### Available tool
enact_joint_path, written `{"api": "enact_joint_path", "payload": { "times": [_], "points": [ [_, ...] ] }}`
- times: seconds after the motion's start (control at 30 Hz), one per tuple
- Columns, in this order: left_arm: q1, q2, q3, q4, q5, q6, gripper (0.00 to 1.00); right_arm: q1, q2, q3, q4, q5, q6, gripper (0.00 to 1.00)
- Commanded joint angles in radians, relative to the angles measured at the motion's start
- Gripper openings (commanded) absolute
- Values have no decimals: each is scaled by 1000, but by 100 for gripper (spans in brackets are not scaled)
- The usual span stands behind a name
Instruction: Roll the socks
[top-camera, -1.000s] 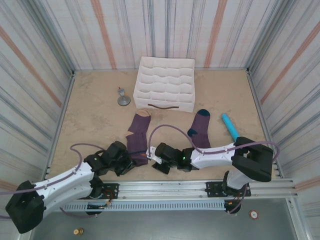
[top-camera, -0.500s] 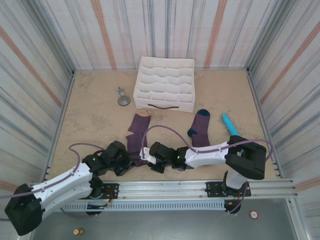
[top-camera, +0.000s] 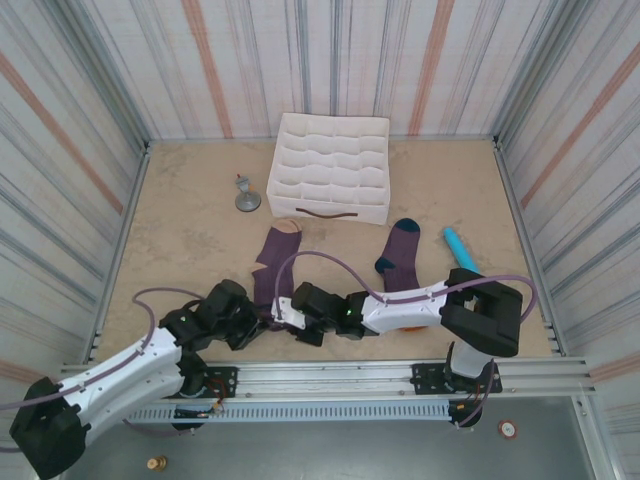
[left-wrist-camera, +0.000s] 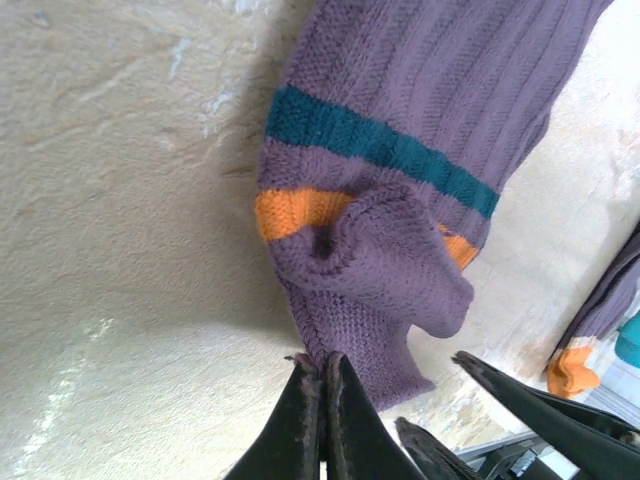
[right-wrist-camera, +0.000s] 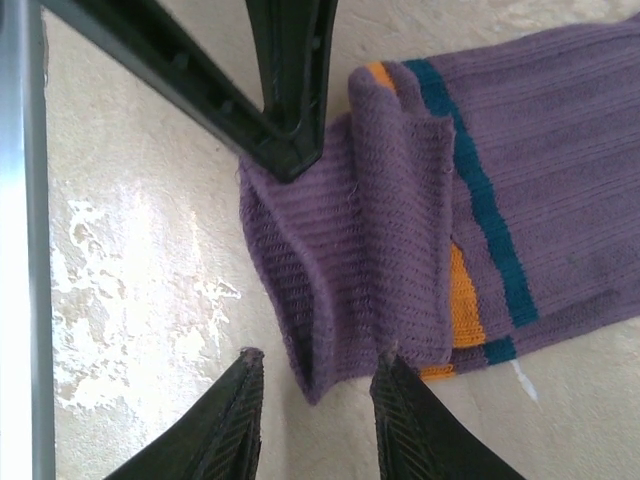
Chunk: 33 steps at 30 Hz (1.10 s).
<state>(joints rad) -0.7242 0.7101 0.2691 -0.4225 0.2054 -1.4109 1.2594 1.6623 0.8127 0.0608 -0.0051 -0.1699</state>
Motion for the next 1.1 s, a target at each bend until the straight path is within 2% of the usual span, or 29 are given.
{"api": "enact_joint_path", "payload": {
  "times": [0.0, 0.5, 0.6, 0.7, 0.77, 0.83, 1.0, 1.07],
  "points": [
    [31, -20, 26, -41, 29, 25, 2, 9, 30, 33, -30, -12, -28, 32],
    [47, -20, 9, -17, 49, 20, 2, 9, 73, 64, -9, 10, -34, 23],
    [47, -32, 10, -25, 48, 18, 2, 5, 77, 66, -9, 8, -34, 17],
    [46, -44, 15, -51, 44, 22, 4, -2, 73, 80, -29, -5, -27, 7],
    [49, -55, 20, -69, 40, 25, 8, -16, 78, 99, -56, -42, -13, 2],
    [54, -71, 22, -82, 39, 35, 17, -37, 92, 124, -91, -97, 7, 0],
    [81, -101, 50, -146, 37, 73, 37, -66, 100, 165, -153, -143, 33, 0],
    [91, -103, 67, -178, 33, 93, 40, -80, 106, 184, -181, -174, 47, 0]
  ]
}}
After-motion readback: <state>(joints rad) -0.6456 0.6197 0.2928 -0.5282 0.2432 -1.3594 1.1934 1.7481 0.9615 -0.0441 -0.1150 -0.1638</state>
